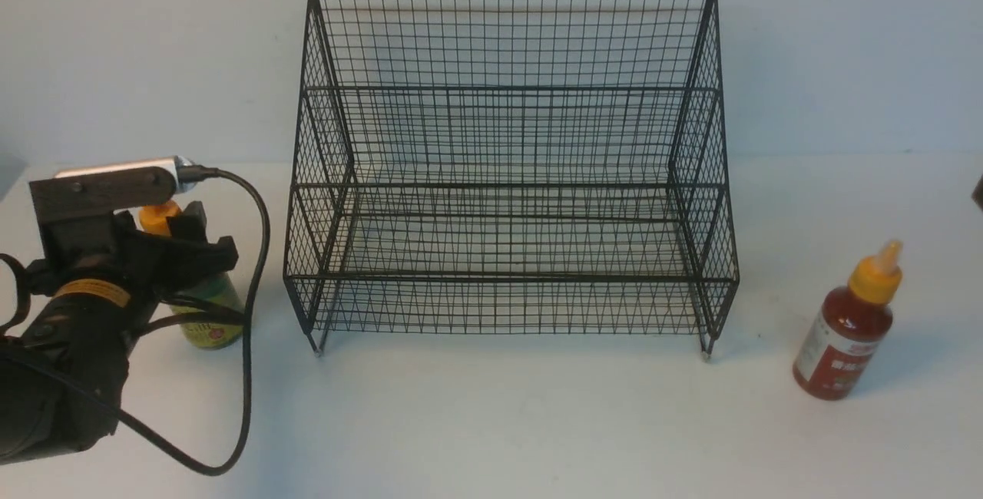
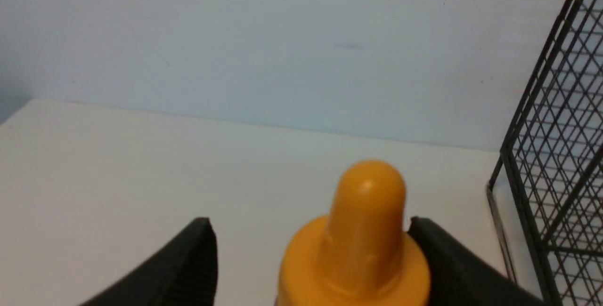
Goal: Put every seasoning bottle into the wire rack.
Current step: Use the left arm to grab the condiment bottle closest to it, then use the left arm to put the condiment bottle back on the shelf
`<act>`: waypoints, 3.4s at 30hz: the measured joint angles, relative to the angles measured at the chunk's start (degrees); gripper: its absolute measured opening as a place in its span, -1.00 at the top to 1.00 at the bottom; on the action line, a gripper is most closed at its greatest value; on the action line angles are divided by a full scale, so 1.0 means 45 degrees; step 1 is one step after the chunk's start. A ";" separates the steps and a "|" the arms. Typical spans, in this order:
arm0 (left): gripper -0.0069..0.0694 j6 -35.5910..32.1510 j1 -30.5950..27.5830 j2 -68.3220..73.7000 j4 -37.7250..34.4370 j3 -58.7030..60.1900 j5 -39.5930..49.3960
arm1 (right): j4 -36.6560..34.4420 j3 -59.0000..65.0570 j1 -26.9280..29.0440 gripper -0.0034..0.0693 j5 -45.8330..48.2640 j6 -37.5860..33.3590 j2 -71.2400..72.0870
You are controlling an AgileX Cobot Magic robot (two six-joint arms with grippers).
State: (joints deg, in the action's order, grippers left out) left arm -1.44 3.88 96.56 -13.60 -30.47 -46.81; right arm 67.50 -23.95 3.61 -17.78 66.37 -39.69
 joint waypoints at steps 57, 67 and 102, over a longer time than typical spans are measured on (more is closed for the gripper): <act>0.03 0.0110 0.3858 -0.0492 0.0888 -0.8274 0.7680 | 0.1005 0.0000 0.0000 0.95 0.0026 0.0367 0.0000; 0.03 0.0083 0.3868 0.0375 0.0874 -0.8231 0.8573 | 0.1044 0.0000 0.0000 0.95 0.0146 0.0367 0.0000; -0.11 -0.1580 0.3742 0.1521 0.0316 -0.8272 0.9098 | 0.1034 -0.0004 0.0000 0.95 0.0462 0.0367 0.0000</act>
State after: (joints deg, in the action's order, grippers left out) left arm -8.55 20.72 103.41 -12.18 -67.69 -5.87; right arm 72.15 -23.96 3.61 -15.70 68.02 -39.69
